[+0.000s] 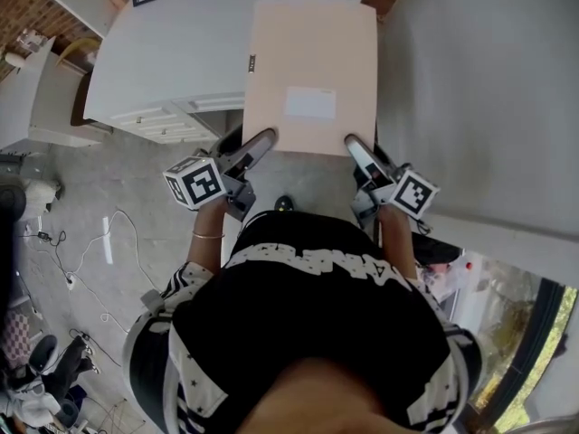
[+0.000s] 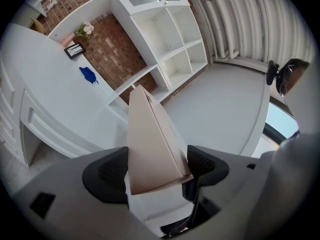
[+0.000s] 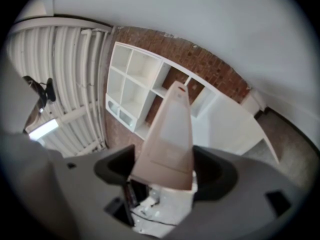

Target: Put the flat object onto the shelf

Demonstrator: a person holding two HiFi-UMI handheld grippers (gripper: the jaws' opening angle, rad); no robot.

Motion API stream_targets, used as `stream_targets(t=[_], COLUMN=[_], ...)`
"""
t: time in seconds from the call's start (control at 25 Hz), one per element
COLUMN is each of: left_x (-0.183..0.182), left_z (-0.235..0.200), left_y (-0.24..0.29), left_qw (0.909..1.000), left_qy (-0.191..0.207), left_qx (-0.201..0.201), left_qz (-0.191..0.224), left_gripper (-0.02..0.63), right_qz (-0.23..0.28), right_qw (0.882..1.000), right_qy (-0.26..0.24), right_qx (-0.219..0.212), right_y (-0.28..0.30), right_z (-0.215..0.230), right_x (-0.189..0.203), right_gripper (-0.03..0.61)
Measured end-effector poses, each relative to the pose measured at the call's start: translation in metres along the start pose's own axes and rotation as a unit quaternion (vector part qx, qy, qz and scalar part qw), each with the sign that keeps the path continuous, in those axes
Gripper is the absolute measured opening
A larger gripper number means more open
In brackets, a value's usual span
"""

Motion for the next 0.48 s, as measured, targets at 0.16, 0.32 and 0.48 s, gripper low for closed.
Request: stream_targets(t=[0.16, 0.32, 0.48], left_x=[-0.003, -0.009, -0.022], left_z=[-0.006, -0.01, -0.026], left_y=[-0.005, -0.008, -0.005], left_qw=[1.0, 1.0, 0.9999], left_qy=[-0.003, -0.005, -0.011], left_qx=[0.003, 0.006, 0.005], left_qz=[-0.003, -0.004, -0.003], left_gripper=[0.379, 0.379, 0.379], right_qz=[0.004, 0.007, 0.003], right_qw=[1.0, 1.0, 1.0], right_qy=[0.002, 0.002, 0.003], right_qx=[0.003, 0.007, 0.014], right_y=[0.005, 0.012, 0.031], right_z=[-0.003, -0.007, -0.002], right_x=[0.005, 0.009, 0.006], right_gripper=[0.364, 0.364, 0.364])
Point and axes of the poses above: the fingertips, and each gripper's own axes: y forward along the fingers, z to its right, x out of its underside, the point moved 4 cm from there along -y, backward along the fingers, and after that the axes turned 1 degree about -y, right-handed, at the moved point
